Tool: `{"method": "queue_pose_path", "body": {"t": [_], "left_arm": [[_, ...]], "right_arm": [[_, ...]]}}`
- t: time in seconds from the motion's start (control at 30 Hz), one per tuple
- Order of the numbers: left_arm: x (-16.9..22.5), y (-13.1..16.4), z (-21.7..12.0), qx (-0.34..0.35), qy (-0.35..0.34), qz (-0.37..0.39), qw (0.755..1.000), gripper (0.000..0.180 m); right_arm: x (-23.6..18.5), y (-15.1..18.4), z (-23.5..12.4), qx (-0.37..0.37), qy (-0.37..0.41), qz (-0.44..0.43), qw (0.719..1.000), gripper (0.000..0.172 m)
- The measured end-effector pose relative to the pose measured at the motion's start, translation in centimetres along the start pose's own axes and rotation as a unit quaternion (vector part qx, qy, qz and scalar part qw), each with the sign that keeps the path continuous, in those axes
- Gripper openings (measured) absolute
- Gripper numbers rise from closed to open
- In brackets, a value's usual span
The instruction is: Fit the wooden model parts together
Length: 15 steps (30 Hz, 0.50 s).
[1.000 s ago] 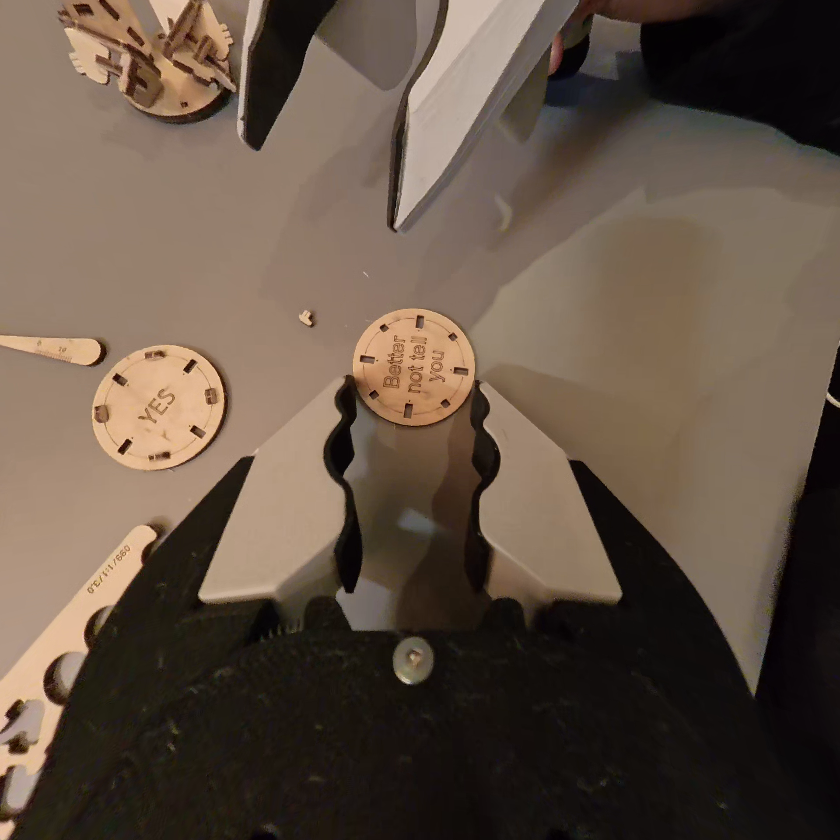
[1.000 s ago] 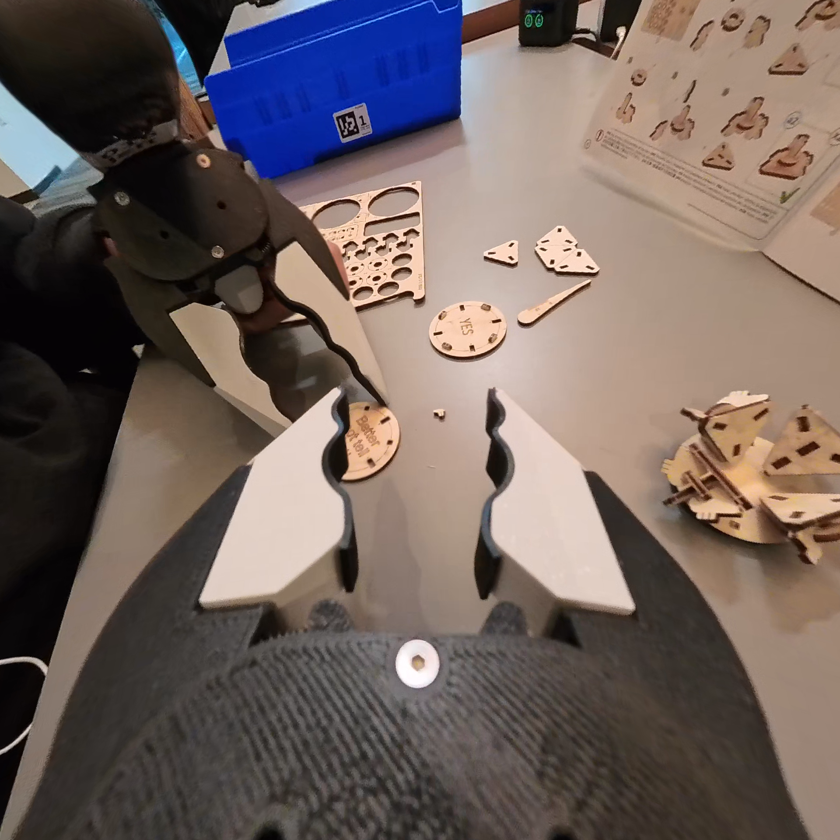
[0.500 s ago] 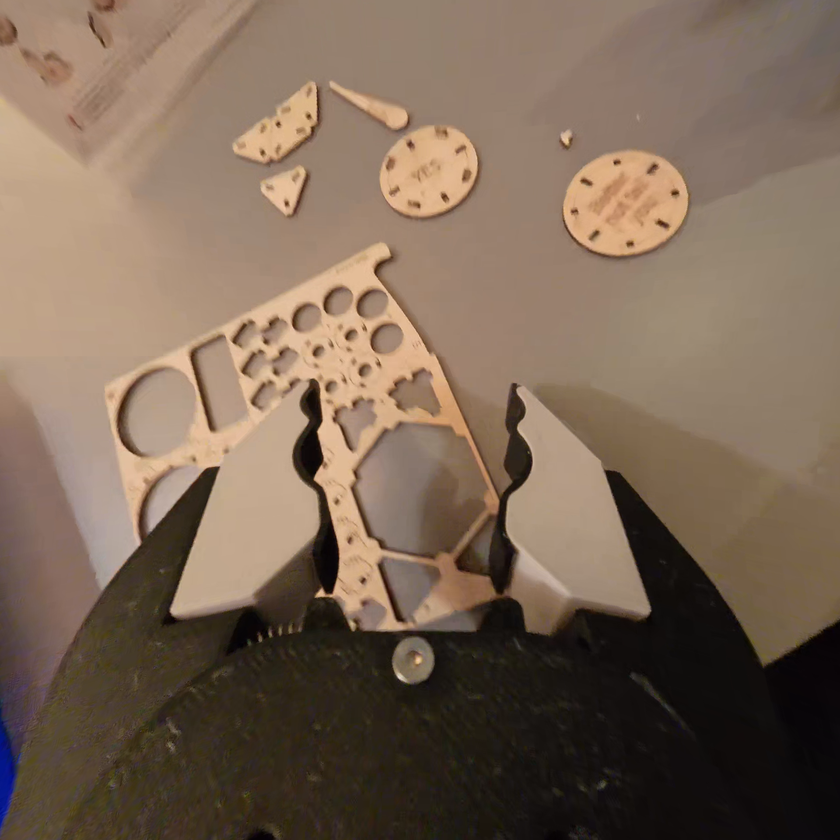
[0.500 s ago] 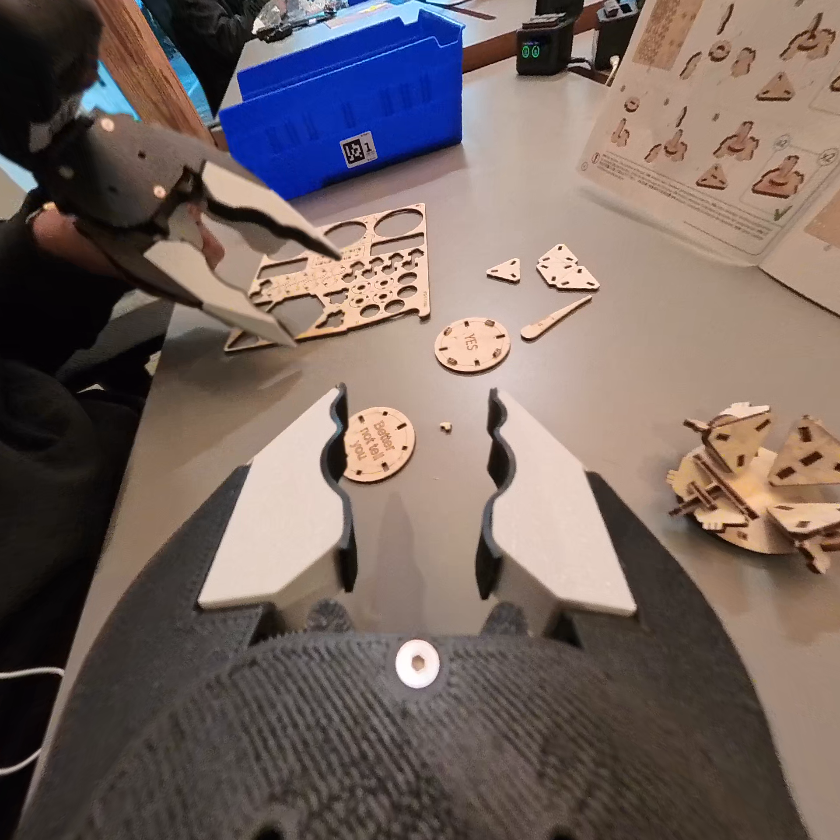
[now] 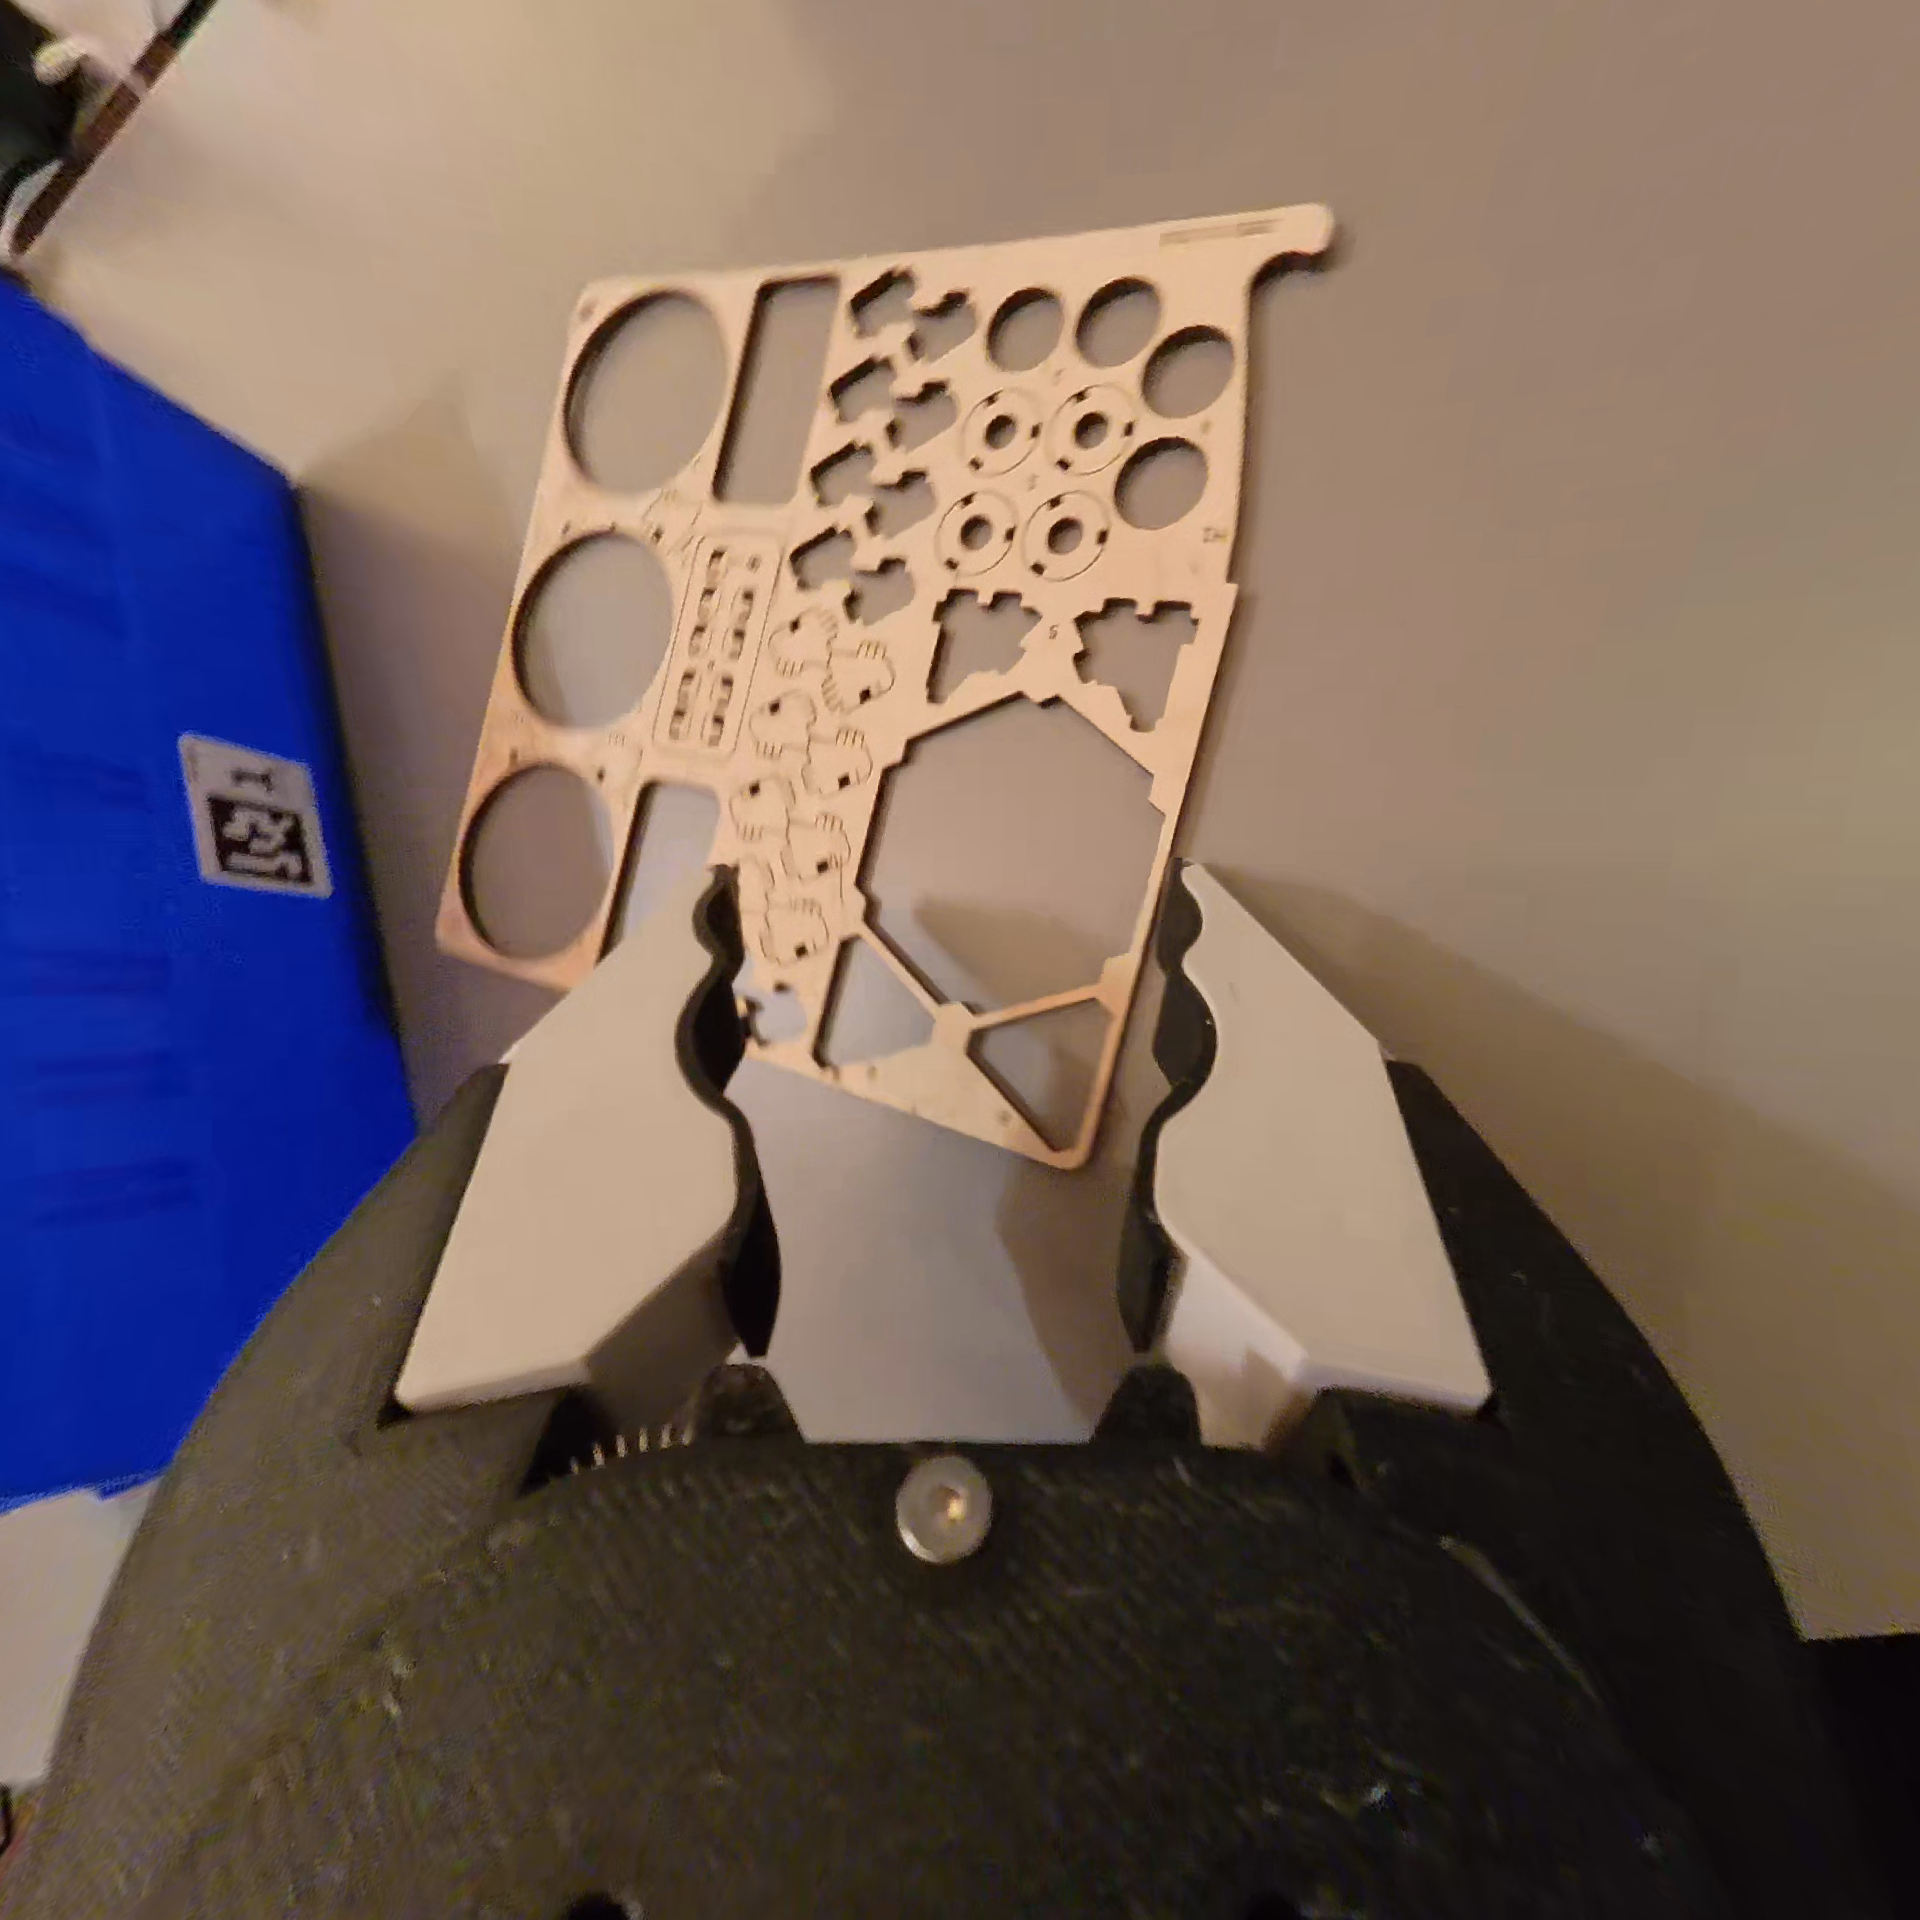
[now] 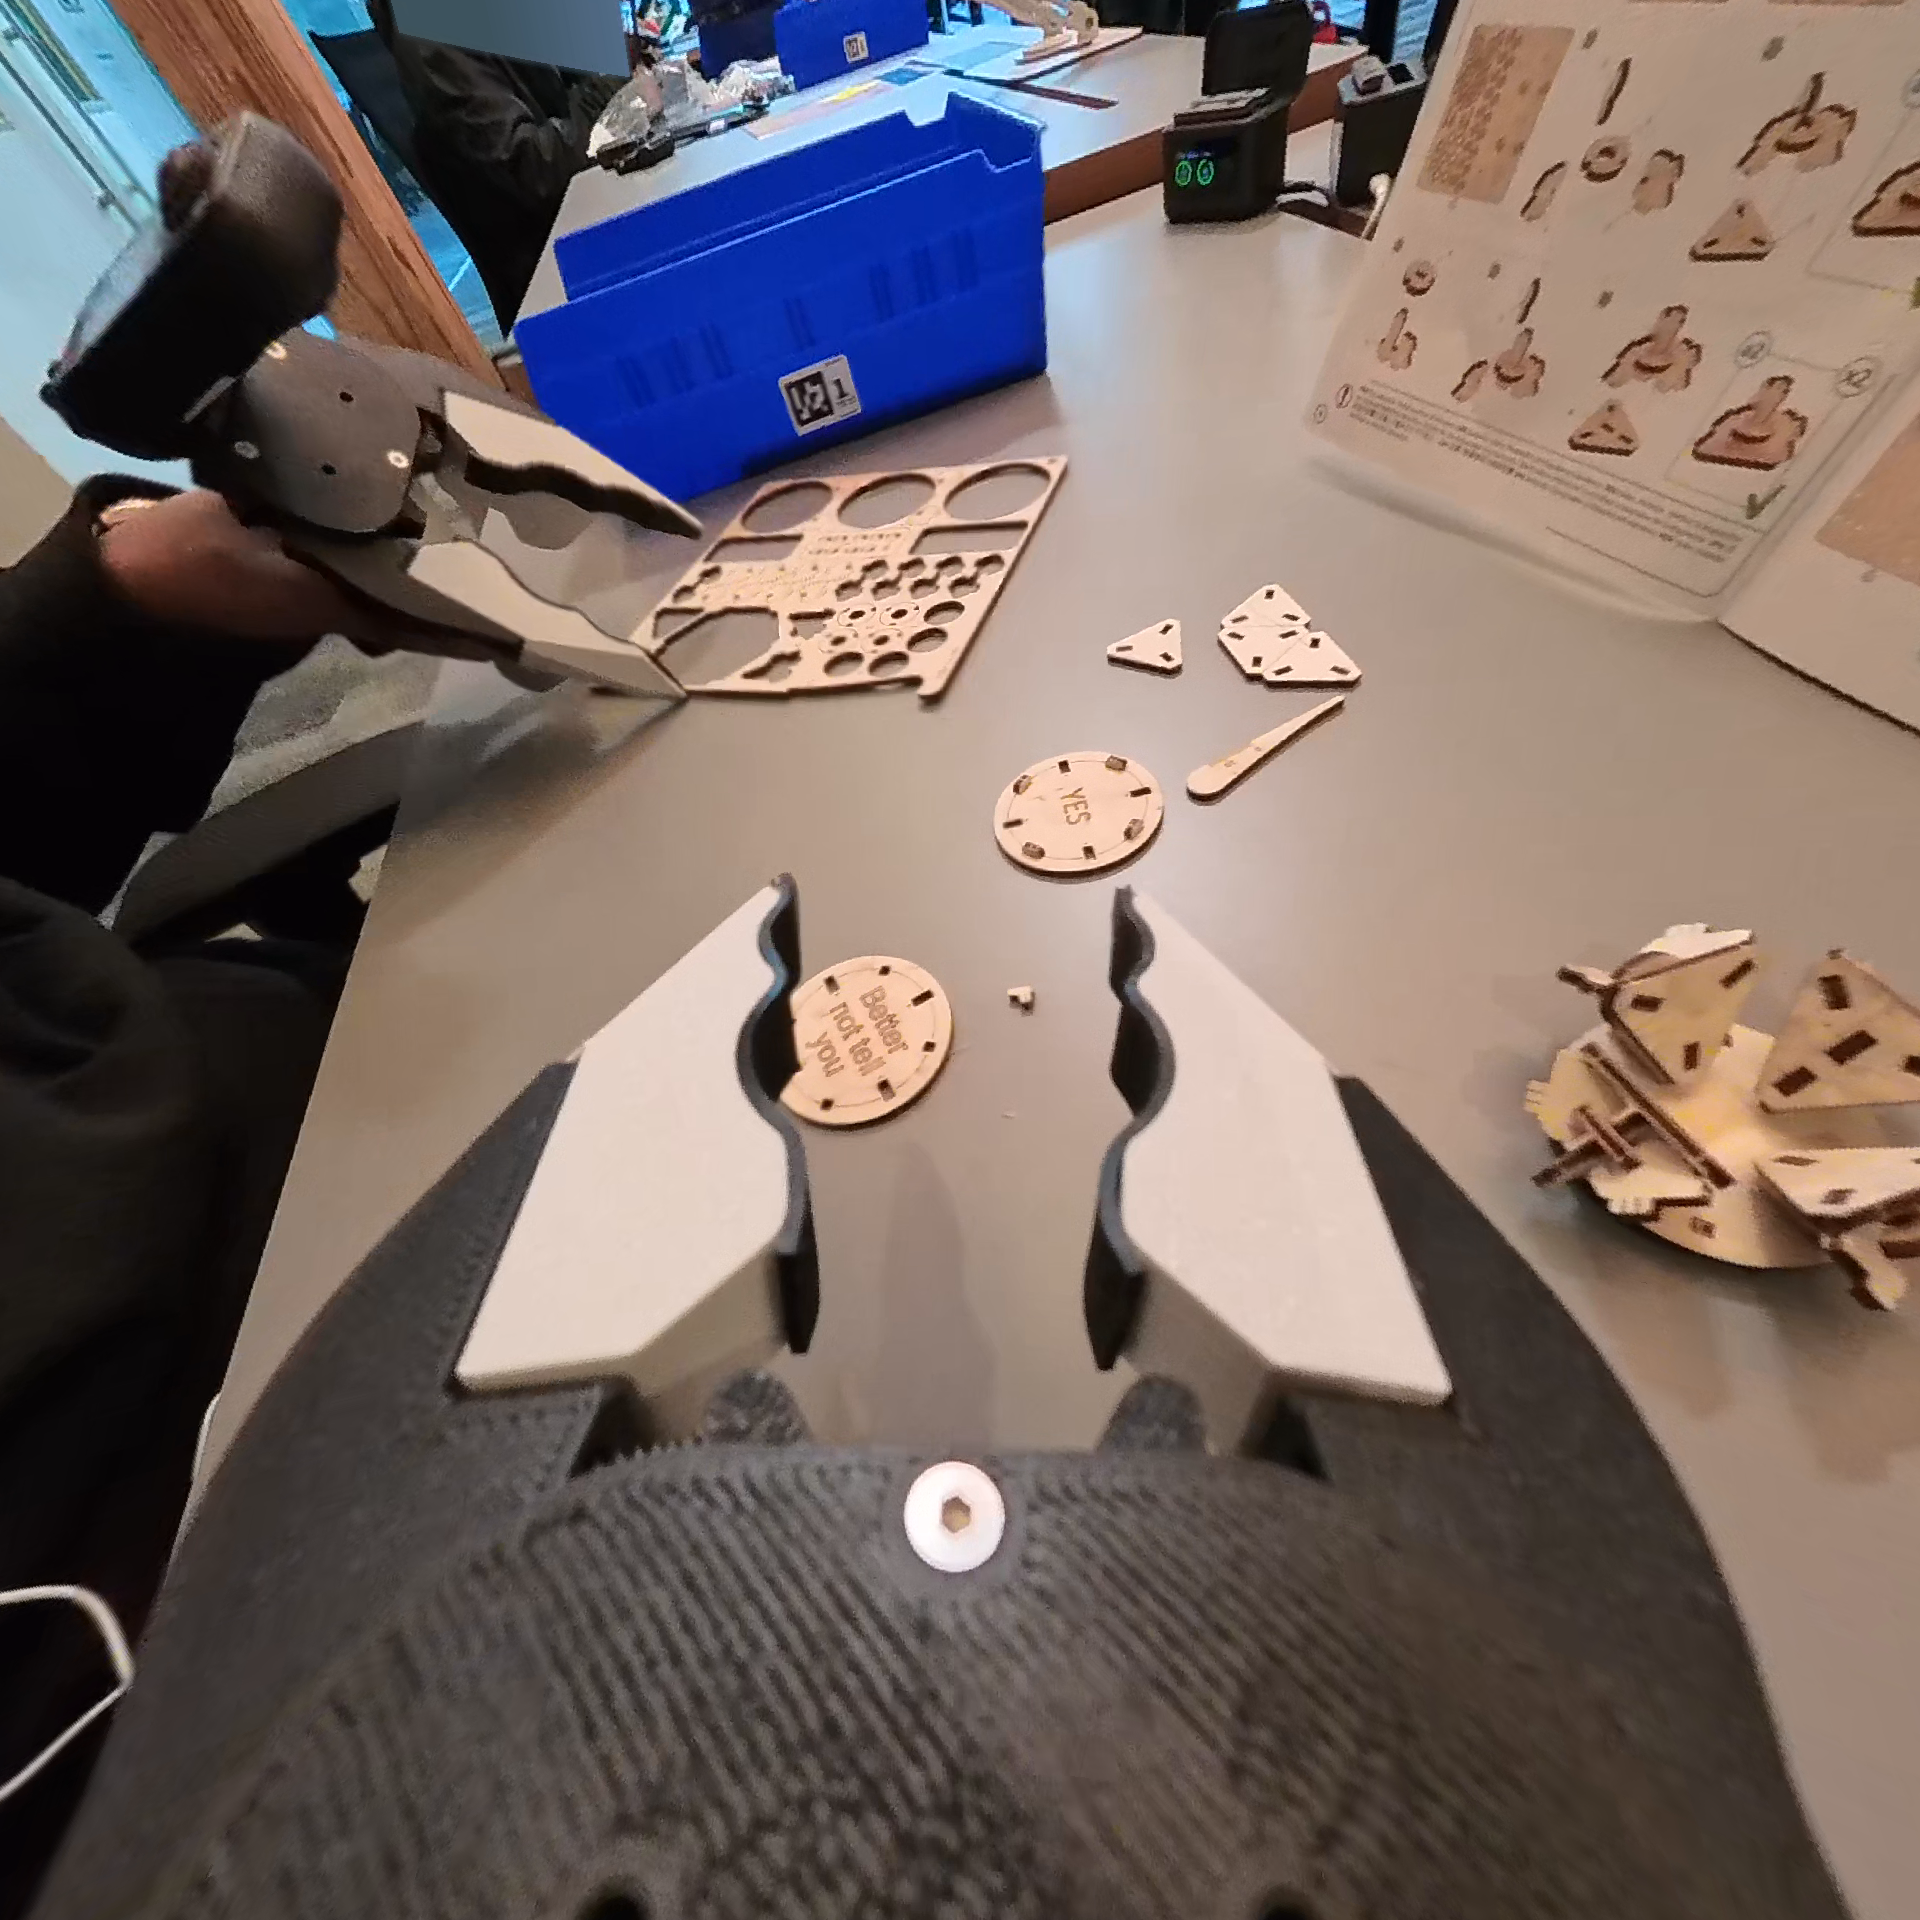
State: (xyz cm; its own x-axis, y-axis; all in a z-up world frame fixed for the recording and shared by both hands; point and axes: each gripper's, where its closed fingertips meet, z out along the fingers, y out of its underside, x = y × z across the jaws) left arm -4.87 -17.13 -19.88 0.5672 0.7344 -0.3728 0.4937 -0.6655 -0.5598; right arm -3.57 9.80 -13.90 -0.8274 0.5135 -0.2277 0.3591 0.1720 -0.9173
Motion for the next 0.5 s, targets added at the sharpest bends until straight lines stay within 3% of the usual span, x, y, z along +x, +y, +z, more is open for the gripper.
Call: {"method": "queue_pose_path", "body": {"t": [0.17,0.27,0.33,0.5], "left_arm": [[-0.8,1.5,-0.2,0.0,0.018,-0.023,1.0,0.061],[-3.4,3.0,-0.2,-0.019,-0.034,-0.032,0.999,0.049],[-4.8,3.7,0.0,-0.023,-0.055,-0.036,0.998,0.048],[-4.5,3.2,0.3,-0.006,-0.03,-0.058,0.998,0.047]], "right_arm": [[0.3,0.0,0.0,0.008,-0.003,0.018,1.0,0.058],[0.3,0.0,0.0,0.012,-0.009,0.026,1.0,0.057],[0.3,0.1,0.1,0.013,-0.01,0.029,0.999,0.057],[0.4,0.3,0.2,0.011,-0.01,0.032,0.999,0.057]]}}
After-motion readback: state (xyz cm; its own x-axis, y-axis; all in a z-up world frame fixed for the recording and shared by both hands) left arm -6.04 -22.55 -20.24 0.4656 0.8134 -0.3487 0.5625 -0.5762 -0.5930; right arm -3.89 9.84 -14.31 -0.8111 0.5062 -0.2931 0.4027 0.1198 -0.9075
